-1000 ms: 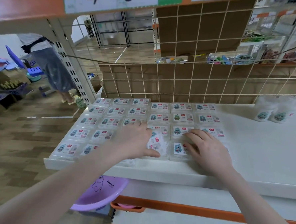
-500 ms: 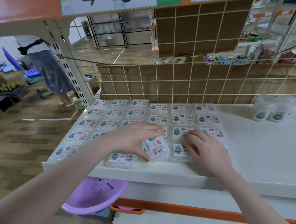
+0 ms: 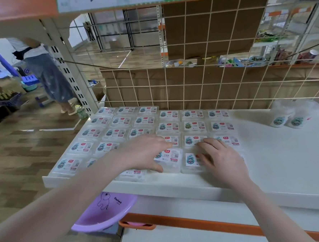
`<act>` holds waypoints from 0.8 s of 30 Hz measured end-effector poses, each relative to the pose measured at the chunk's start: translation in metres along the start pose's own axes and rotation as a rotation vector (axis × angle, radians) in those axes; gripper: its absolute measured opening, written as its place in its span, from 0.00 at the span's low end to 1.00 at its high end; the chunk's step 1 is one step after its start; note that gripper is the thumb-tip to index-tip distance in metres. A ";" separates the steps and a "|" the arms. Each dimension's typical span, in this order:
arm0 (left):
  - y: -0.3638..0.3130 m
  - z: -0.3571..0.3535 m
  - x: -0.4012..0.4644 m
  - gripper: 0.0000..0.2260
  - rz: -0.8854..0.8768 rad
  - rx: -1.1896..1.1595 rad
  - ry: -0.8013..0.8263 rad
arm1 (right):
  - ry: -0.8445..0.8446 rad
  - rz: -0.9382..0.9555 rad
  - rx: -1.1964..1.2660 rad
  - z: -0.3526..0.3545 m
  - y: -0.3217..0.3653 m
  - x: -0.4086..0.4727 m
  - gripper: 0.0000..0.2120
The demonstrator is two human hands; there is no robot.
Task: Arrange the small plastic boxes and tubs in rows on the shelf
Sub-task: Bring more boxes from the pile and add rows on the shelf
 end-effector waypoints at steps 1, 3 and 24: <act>0.000 0.001 -0.001 0.31 0.017 -0.005 -0.006 | 0.002 -0.001 0.002 0.000 0.000 0.000 0.12; -0.001 0.002 -0.005 0.30 0.059 -0.022 0.003 | 0.007 -0.006 0.004 0.000 0.000 0.000 0.12; -0.029 -0.010 -0.040 0.34 0.124 -0.151 0.036 | 0.067 0.014 0.030 0.003 0.005 0.006 0.10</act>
Point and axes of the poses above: each hand's wrist, its own x-axis towards the middle knuckle, its own z-axis out of the back of the hand, y = z × x, the point moved 7 cm from there along x, towards the middle knuckle, and after that the axes turned 13 degrees about -y, right-handed, at the moved point
